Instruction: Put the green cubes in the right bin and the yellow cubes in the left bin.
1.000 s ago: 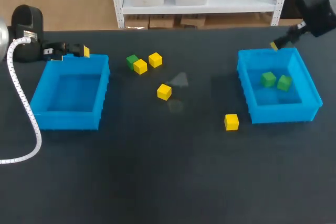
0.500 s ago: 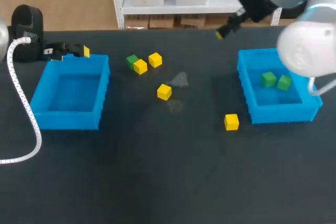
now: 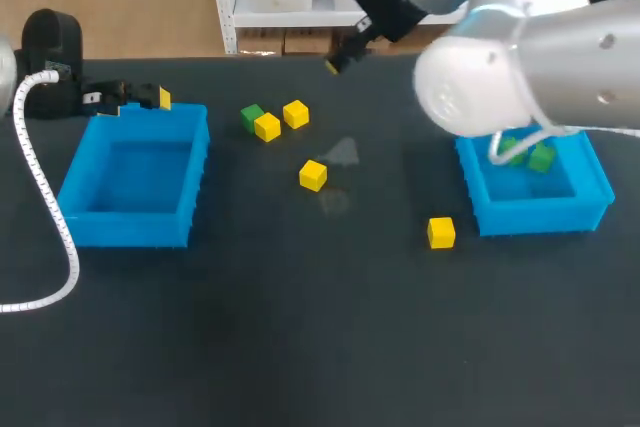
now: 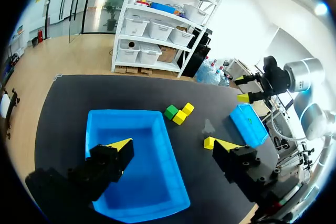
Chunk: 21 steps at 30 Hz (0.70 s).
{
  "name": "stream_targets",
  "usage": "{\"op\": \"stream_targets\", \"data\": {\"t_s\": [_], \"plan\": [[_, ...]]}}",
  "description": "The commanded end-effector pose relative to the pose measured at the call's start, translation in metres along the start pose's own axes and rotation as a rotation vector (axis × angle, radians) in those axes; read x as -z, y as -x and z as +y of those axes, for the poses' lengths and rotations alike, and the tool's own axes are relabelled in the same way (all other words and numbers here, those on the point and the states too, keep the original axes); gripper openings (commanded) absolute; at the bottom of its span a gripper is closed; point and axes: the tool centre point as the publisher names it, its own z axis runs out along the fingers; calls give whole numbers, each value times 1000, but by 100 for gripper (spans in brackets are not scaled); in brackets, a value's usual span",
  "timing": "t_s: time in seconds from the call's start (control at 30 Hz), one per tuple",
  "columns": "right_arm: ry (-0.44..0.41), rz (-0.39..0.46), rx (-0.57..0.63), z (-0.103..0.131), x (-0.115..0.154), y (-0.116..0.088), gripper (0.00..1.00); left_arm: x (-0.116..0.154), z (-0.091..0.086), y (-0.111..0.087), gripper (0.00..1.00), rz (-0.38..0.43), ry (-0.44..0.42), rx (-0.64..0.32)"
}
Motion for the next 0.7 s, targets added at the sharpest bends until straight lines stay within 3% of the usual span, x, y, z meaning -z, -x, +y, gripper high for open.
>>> {"op": "stream_targets", "data": {"t_s": [0.03,0.37,0.7], "plan": [[50,9,8,-3,-24,21,100,0,1,-1,100,-4,-7,-2],[88,-3,38,0,-51,41,100,0,1,-1,100,-4,-7,-2],[103,30,28,13,-74,45,100,0,1,-1,100,-4,-7,-2]]}}
